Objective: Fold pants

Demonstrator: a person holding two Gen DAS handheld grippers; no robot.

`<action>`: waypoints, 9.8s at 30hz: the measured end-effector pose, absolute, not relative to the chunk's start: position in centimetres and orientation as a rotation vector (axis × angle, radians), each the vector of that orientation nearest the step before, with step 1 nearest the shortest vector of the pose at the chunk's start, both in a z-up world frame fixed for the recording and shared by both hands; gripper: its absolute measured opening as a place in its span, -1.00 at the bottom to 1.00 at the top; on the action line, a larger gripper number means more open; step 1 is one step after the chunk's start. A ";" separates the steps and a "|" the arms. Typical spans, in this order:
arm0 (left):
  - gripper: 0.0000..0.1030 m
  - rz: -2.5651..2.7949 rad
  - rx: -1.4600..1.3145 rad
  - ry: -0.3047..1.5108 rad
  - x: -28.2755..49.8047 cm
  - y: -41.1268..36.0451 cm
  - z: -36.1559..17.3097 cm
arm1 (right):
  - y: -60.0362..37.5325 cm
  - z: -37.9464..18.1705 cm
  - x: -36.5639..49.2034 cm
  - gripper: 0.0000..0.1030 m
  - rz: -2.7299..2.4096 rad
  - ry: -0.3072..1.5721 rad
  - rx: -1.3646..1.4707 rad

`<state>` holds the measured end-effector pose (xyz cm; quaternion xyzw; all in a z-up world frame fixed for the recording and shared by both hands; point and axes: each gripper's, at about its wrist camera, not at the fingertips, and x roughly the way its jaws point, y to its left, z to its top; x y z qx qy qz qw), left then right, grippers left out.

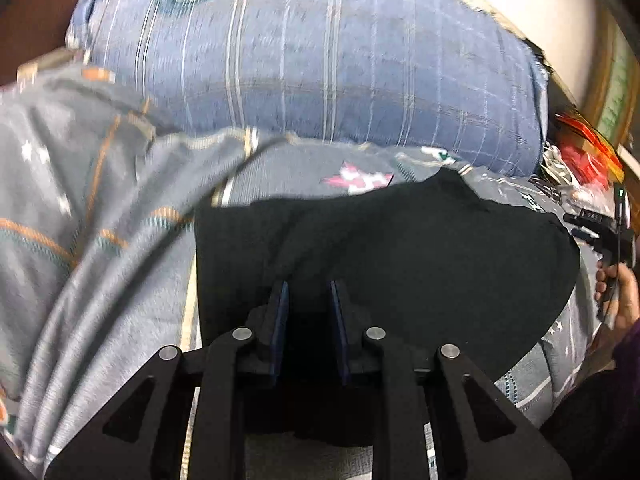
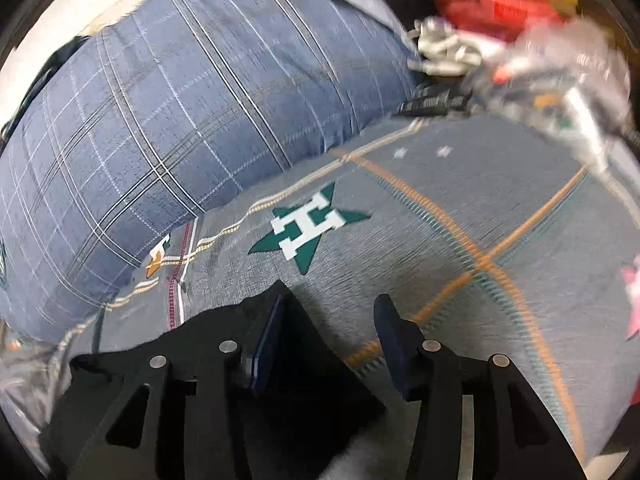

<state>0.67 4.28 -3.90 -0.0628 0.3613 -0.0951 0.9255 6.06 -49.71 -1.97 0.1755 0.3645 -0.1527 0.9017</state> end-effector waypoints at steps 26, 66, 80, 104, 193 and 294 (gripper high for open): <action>1.00 -0.167 0.012 0.781 1.4 0.1 -6.3 | -28.6 -0.8 0.3 0.13 0.086 0.766 -0.026; 1.00 -0.284 0.378 0.629 4.1 -17.2 6.3 | -38.0 1.1 -1.4 0.26 -0.142 0.665 0.043; 1.00 -0.299 0.411 0.643 5.1 -19.6 6.5 | -38.6 1.4 -1.5 0.26 -0.178 0.641 0.005; 0.91 -0.632 0.486 0.832 12.8 -29.5 2.6 | -53.3 -5.5 -1.8 0.01 0.028 0.737 1.029; 0.28 -0.469 -0.224 0.809 5.6 -0.2 -3.3 | -25.0 -2.4 4.3 -0.22 0.315 0.763 0.138; 0.05 -0.512 0.033 0.731 4.2 -10.3 1.1 | -35.7 0.6 5.9 -0.44 0.423 0.744 0.560</action>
